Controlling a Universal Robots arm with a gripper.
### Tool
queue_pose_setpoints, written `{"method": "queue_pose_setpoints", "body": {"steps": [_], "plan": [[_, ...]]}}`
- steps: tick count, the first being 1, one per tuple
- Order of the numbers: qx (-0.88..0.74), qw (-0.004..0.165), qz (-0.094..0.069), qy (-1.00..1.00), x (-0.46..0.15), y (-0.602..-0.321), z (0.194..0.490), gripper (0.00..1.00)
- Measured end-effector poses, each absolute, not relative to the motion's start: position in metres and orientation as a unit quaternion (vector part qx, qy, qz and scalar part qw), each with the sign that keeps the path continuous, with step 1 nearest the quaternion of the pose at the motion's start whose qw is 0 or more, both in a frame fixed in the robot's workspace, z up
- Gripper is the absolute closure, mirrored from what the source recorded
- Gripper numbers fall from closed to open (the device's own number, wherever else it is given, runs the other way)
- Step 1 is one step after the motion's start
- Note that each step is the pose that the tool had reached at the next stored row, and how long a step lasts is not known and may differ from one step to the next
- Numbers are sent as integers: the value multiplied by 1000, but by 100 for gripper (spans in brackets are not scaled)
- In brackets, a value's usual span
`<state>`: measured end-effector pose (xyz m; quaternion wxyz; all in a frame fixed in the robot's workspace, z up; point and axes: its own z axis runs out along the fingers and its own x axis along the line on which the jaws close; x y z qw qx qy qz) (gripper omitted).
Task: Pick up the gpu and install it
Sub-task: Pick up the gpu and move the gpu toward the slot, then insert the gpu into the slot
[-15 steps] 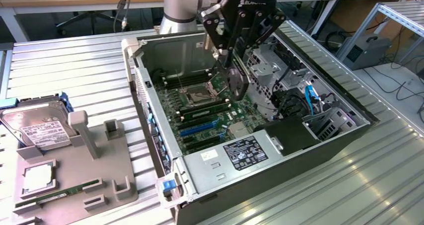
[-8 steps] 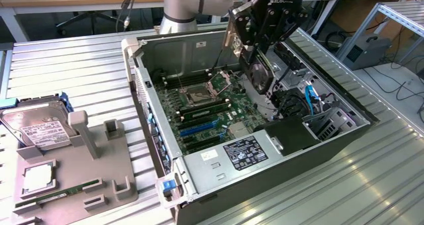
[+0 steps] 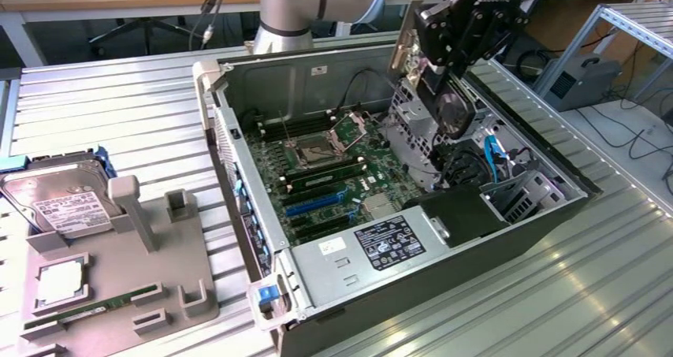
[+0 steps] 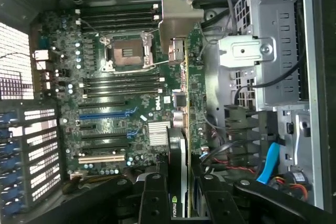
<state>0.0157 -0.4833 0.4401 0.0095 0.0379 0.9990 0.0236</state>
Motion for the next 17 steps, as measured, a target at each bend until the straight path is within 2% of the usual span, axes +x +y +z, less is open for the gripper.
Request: {"method": "queue_pose_setpoints", "body": {"steps": [17], "plan": [[38, 10, 24, 999, 34, -483, 440, 73]]}}
